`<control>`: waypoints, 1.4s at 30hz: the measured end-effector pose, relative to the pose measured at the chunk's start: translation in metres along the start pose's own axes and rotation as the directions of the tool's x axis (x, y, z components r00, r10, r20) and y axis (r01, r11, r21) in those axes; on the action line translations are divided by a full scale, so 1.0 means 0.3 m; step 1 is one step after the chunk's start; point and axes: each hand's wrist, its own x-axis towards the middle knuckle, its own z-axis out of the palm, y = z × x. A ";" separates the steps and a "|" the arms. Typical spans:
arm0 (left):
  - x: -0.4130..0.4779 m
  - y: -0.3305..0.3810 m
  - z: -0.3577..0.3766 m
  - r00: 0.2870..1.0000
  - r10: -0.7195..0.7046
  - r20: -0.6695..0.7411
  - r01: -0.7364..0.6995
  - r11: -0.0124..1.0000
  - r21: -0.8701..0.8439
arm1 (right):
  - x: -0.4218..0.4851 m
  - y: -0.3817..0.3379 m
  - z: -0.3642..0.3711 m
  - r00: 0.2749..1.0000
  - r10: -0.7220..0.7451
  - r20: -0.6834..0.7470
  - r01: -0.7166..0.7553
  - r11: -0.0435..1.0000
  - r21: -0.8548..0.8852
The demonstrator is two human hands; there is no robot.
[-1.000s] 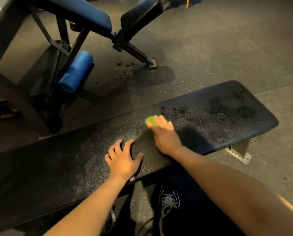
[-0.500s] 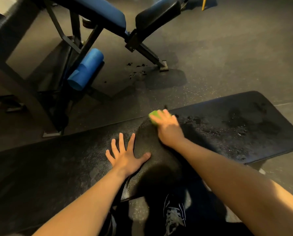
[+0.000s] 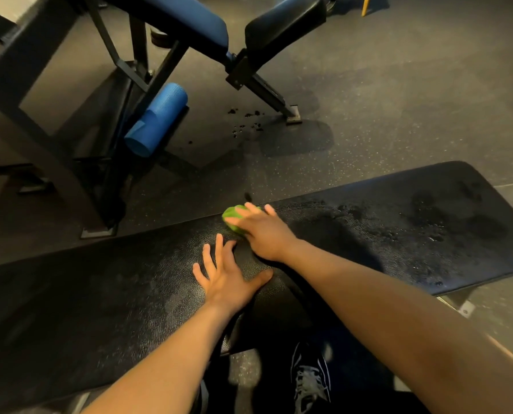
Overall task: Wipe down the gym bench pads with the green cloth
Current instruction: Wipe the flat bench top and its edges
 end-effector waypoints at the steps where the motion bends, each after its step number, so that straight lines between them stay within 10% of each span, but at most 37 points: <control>1: 0.000 0.001 -0.003 1.000 0.005 0.002 -0.005 1.000 -0.014 | -0.022 0.036 -0.008 0.996 0.073 -0.061 -0.073 0.997 -0.007; 8: -0.022 -0.019 -0.016 0.997 0.069 -0.046 -0.071 0.996 -0.048 | -0.067 0.091 -0.009 0.827 0.474 -0.302 -0.473 0.877 0.080; 17: -0.051 -0.032 -0.035 0.996 -0.013 -0.090 0.010 1.000 -0.028 | 0.034 -0.134 0.006 0.997 0.029 0.071 -0.034 0.996 0.078; 29: -0.027 0.107 -0.053 0.993 -0.006 0.114 -0.016 0.981 0.196 | -0.225 0.211 -0.057 0.731 0.626 -0.270 -0.600 0.779 0.181; 35: -0.020 0.232 0.018 0.988 -0.035 0.148 0.010 0.987 0.162 | -0.165 0.098 -0.054 0.962 0.253 -0.107 -0.236 0.960 0.148; 42: -0.009 0.275 0.038 0.976 0.006 0.220 -0.038 0.990 0.139 | -0.232 0.311 -0.136 0.889 0.433 -0.146 -0.427 0.901 0.076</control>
